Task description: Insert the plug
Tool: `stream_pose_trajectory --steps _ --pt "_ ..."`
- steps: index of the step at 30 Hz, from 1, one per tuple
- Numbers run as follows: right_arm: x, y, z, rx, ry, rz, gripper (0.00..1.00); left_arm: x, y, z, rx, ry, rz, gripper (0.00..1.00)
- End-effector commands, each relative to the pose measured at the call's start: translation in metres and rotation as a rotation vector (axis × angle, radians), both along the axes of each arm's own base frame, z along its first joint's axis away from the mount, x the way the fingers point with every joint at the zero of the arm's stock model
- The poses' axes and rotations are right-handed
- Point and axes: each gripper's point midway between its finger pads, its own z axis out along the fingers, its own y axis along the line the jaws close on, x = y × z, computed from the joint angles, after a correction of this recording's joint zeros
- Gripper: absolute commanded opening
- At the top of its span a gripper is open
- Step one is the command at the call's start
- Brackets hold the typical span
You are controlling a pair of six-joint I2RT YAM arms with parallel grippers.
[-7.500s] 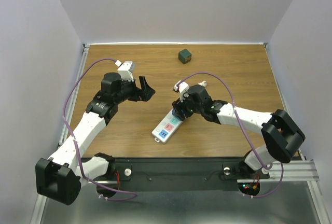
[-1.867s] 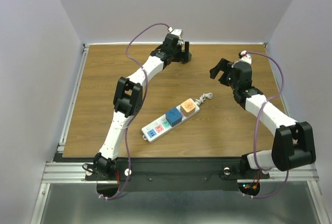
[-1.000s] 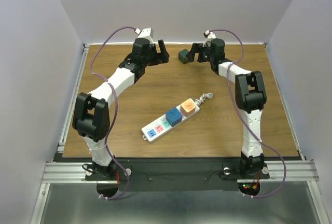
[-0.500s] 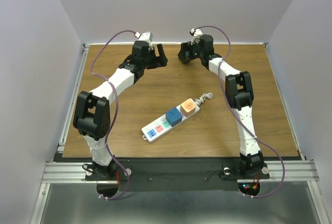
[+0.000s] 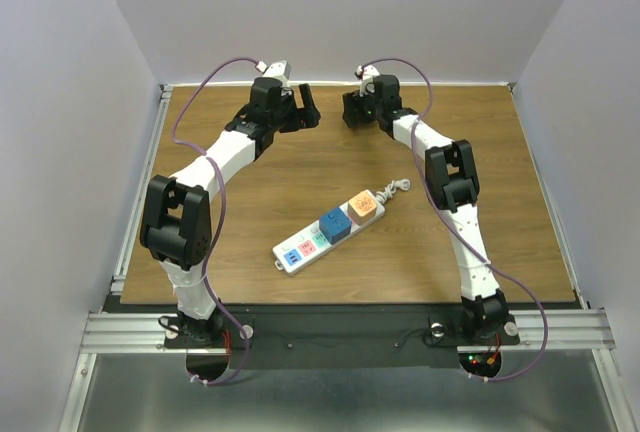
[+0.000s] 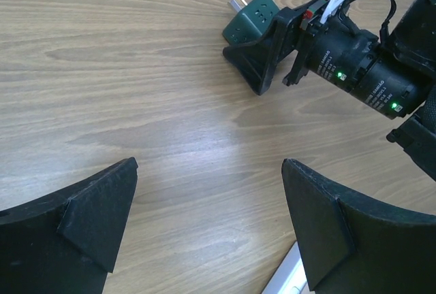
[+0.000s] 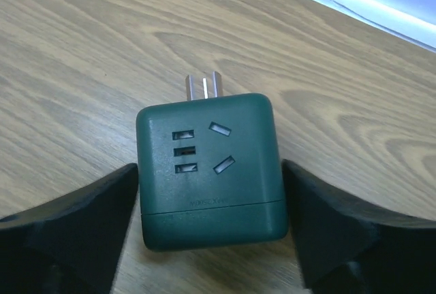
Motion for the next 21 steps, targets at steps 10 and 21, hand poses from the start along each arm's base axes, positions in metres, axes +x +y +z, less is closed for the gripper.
stream_pose_trajectory --steps 10,21 --pt "-0.015 0.003 0.082 0.079 -0.054 0.002 0.0 -0.013 0.004 0.009 -0.004 -0.091 -0.039 0.99" --pt "-0.143 0.017 0.229 0.455 0.066 0.103 0.01 -0.071 0.001 0.06 0.077 -0.374 -0.079 0.98"
